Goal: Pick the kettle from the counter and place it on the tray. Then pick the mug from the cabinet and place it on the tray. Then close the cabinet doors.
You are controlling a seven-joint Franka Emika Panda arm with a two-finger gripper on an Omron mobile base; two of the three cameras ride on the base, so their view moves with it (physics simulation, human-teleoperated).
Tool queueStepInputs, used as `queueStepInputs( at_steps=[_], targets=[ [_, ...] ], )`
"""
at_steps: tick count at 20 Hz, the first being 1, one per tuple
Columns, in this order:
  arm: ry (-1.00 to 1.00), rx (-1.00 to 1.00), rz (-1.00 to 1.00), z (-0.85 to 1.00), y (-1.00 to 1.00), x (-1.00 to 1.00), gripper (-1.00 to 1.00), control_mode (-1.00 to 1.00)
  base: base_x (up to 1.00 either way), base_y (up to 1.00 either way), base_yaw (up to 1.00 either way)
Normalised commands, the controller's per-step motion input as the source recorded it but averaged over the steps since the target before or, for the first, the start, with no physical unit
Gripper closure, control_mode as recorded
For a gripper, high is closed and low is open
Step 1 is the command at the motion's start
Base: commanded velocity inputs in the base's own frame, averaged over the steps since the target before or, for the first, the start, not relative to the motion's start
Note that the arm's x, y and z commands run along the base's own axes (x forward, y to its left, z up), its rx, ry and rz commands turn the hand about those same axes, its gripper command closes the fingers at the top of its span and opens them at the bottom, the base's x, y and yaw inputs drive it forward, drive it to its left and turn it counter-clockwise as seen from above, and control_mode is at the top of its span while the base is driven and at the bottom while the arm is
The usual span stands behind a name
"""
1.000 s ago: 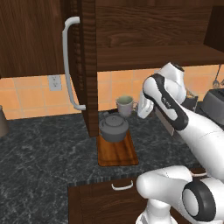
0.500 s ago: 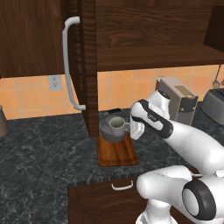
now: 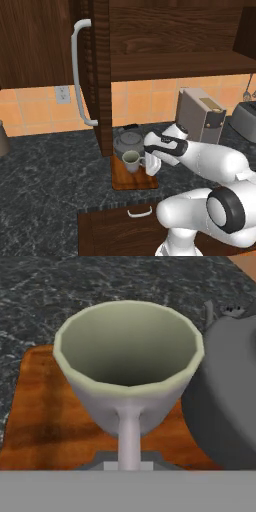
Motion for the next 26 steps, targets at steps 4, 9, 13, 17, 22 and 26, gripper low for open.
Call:
queueStepInputs(
  at_steps=[4, 9, 13, 17, 22, 26],
  targets=[
    [0.20, 0.12, 0.00, -0.32, 0.06, 0.00, 1.00, -1.00, 0.00, 0.00, 0.00],
    [0.08, 0.05, 0.00, -0.27, 0.00, 0.01, 1.00, -1.00, 0.00, 0.00, 0.00],
    [-0.08, 0.09, 0.00, -0.02, 0.00, 0.05, 1.00, -1.00, 0.00, 0.00, 0.00],
    [-0.03, 0.04, 0.00, -0.15, 0.03, 0.02, -1.00, -1.00, 0.00, 0.00, 0.00],
    [0.01, 0.02, 0.01, -0.01, 0.04, 0.00, -1.00, -1.00, 0.00, 0.00, 0.00],
    [0.00, 0.07, 0.00, 0.33, 0.00, 0.00, -1.00, -1.00, 0.00, 0.00, 0.00]
  ],
)
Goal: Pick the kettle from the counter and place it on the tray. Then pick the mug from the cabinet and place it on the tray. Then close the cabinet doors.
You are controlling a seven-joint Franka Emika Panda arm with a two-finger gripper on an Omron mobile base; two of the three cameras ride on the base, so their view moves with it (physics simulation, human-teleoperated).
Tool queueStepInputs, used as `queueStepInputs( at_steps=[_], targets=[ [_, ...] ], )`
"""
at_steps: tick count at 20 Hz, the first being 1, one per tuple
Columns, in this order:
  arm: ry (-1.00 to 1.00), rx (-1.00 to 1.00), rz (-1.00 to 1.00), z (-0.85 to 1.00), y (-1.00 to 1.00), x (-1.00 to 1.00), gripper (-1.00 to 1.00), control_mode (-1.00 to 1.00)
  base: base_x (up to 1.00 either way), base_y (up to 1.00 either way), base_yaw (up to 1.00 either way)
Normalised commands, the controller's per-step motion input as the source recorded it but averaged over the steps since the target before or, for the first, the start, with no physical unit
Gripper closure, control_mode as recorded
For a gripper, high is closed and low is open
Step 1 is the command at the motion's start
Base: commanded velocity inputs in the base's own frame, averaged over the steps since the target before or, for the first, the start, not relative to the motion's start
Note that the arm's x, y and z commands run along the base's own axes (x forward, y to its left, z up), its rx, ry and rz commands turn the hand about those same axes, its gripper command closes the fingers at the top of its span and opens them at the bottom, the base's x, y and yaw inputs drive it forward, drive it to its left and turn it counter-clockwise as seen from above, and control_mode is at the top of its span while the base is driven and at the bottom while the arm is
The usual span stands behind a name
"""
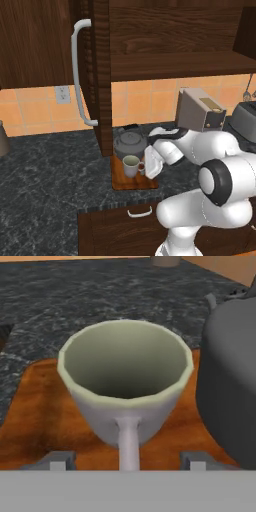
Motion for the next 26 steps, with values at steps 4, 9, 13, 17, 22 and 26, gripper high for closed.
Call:
queueStepInputs(
  at_steps=[4, 9, 13, 17, 22, 26],
  targets=[
    [0.00, 0.02, 0.00, 0.73, 0.00, 0.00, -1.00, -1.00, 0.00, 0.00, 0.00],
    [0.00, 0.00, 0.00, 0.90, -0.05, -0.26, -1.00, -1.00, 0.00, 0.00, 0.00],
    [0.03, 0.00, -0.04, 1.00, -0.19, -0.61, -1.00, -1.00, 0.00, 0.00, 0.00],
    [0.28, 0.00, -0.23, 0.43, -0.38, -0.29, -1.00, -1.00, 0.00, 0.00, 0.00],
    [0.00, 0.00, -0.02, 0.00, -0.02, 0.00, -1.00, -1.00, 0.00, 0.00, 0.00],
    [0.07, 0.14, -0.30, 0.13, -0.12, -0.11, -1.00, -1.00, 0.00, 0.00, 0.00]
  ],
)
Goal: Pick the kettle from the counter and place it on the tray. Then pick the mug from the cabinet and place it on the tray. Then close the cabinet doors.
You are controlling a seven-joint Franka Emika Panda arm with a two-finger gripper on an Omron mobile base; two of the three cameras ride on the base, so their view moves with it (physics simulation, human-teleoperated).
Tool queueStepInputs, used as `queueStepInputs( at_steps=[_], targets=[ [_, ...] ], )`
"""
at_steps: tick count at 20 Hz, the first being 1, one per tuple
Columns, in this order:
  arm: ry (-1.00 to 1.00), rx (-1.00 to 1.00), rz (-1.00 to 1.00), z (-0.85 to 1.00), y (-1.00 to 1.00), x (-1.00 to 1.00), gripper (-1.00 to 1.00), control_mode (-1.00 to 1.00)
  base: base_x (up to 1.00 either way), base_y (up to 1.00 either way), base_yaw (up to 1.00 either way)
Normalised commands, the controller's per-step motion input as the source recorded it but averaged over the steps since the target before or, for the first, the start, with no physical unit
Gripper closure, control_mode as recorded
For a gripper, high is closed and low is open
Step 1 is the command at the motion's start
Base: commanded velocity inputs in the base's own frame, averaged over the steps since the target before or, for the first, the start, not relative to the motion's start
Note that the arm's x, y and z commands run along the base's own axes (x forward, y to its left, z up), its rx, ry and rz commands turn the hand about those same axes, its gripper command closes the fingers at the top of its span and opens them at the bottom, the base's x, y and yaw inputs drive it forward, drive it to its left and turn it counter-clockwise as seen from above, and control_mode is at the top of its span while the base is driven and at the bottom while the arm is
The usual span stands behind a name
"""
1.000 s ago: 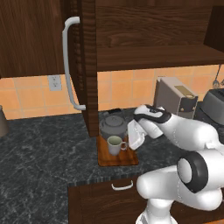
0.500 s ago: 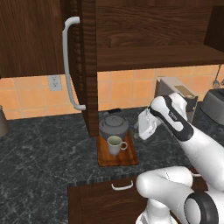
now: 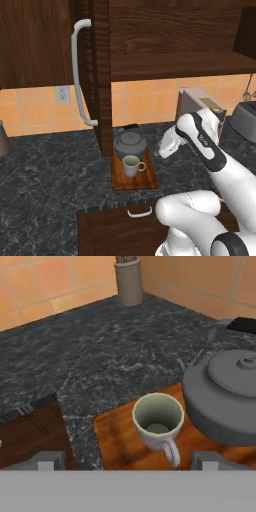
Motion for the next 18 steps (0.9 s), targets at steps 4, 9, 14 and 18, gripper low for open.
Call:
queueStepInputs(
  at_steps=[4, 9, 14, 18],
  targets=[
    [0.15, 0.34, -0.46, 0.21, -0.70, -0.14, -1.00, -1.00, 0.00, 0.00, 0.00],
    [0.00, 0.26, -0.33, 0.09, -0.92, -0.33, -1.00, -1.00, 0.00, 0.00, 0.00],
    [0.00, 0.22, -0.28, 0.10, -0.89, -0.32, -1.00, -1.00, 0.00, 0.00, 0.00],
    [0.00, 0.21, -0.26, 0.08, -0.84, -0.31, -1.00, -1.00, 0.00, 0.00, 0.00]
  ],
)
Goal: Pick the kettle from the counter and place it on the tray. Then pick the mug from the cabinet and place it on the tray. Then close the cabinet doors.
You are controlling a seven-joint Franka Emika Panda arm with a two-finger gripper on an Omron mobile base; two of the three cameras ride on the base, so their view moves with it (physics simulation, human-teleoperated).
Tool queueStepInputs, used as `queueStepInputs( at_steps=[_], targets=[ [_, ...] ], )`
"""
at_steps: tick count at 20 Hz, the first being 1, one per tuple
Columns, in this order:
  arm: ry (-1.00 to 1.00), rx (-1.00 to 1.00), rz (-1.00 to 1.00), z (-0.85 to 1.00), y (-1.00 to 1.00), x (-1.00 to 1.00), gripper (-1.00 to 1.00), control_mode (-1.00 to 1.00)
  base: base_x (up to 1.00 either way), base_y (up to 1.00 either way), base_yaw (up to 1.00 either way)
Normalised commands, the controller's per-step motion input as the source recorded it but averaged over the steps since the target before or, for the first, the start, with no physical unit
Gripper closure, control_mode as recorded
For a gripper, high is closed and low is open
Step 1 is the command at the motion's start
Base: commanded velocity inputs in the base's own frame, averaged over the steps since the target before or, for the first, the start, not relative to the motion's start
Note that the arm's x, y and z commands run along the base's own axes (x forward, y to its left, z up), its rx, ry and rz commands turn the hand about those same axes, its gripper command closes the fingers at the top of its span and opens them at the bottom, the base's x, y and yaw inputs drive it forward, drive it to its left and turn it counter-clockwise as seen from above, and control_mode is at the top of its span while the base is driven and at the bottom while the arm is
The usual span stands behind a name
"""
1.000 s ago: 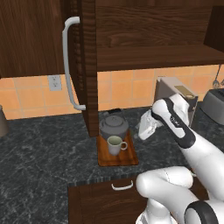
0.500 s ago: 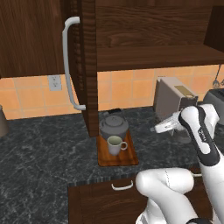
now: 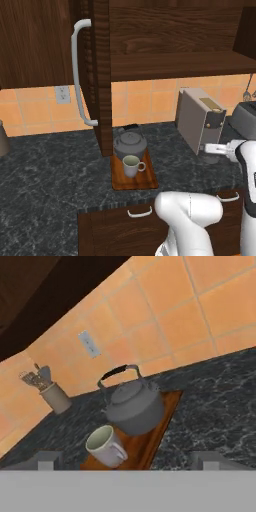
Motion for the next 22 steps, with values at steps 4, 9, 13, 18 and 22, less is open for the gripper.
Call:
queueStepInputs(
  at_steps=[4, 9, 13, 18, 22],
  targets=[
    [0.00, 0.19, -0.21, 0.00, -0.64, -0.06, 1.00, -1.00, 0.00, 0.00, 0.00],
    [0.00, 0.27, -0.14, 0.00, -0.75, -0.05, 1.00, -1.00, 0.00, 0.00, 0.00],
    [0.00, 0.37, -0.07, 0.01, -0.83, -0.12, 1.00, -1.00, 0.00, 0.00, 0.00],
    [-0.03, 0.47, -0.02, 0.19, -0.79, -0.04, 1.00, -1.00, 0.00, 0.00, 0.00],
    [-0.16, 0.47, -0.02, 0.38, -0.78, -0.03, 1.00, -1.00, 0.00, 0.00, 0.00]
  ],
)
